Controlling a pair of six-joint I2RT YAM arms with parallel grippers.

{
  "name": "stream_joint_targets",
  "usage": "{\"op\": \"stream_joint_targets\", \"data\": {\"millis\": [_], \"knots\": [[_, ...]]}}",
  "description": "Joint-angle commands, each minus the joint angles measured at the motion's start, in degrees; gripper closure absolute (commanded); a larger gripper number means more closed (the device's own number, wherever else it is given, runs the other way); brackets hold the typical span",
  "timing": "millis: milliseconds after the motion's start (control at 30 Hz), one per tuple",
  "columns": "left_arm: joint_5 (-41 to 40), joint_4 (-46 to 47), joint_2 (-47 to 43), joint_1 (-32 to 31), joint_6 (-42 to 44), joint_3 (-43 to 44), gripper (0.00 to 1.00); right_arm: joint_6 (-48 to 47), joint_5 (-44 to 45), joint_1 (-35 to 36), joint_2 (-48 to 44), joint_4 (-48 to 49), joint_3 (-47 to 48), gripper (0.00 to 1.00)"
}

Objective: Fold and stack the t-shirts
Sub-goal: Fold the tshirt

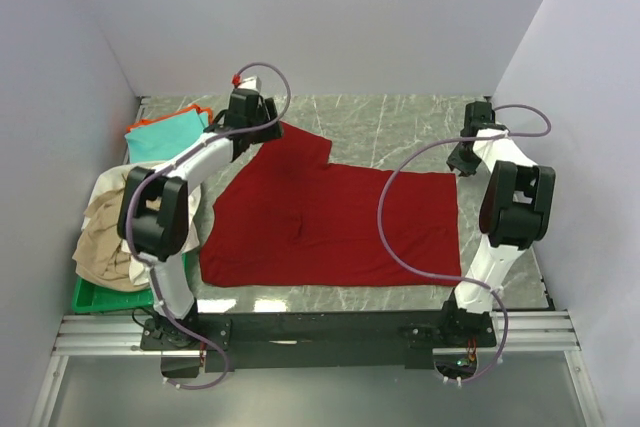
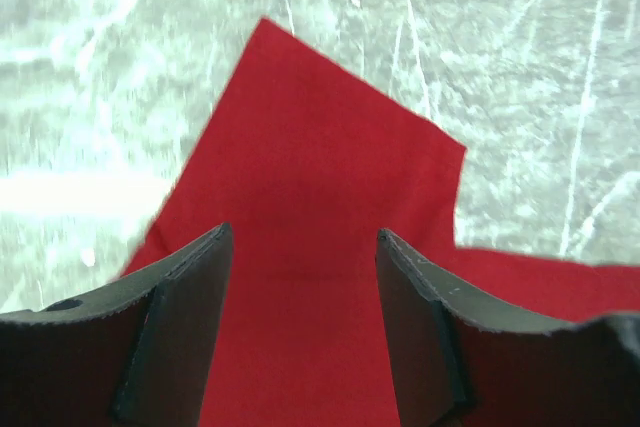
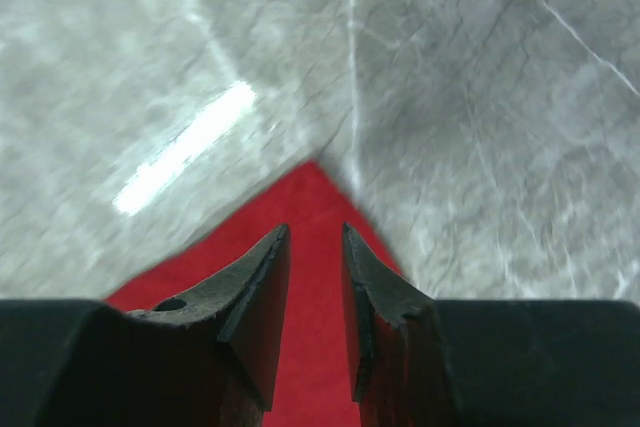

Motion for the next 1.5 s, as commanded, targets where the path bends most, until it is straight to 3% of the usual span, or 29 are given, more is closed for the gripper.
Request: {"op": "stream_joint_targets", "data": {"millis": [0, 233, 867, 1200, 1300, 1467], "knots": [[3.4, -2.3, 3.7, 1.3, 4.7, 7.1, 0.35, -2.1, -1.3, -1.0, 2.7, 0.5, 3.3, 0.66], [7.7, -6.3, 13.3, 2.4, 8.6, 18.2, 0.33, -1.8, -2.5, -2.5, 5.9, 2.4, 3.1, 0.66], [11.6, -5.9, 16.7, 3.9, 8.5, 22.0, 0.32, -2.8, -5.4, -3.6, 7.8, 5.9, 2.7, 0.67], [9.7, -12.2, 21.6, 3.9, 8.9, 28.9, 0.32, -2.9, -6.2, -3.7, 8.7, 3.0, 3.3, 0.69], [9.6, -12.3, 21.8, 3.9, 8.6, 29.1, 0.32, -2.9, -5.6, -3.7, 8.6, 2.7, 3.1, 0.72], [9.3, -14.7, 24.2, 3.9, 8.5, 33.4, 0.32, -2.9, -5.1, -3.7, 8.7, 2.2, 3.1, 0.90]]}}
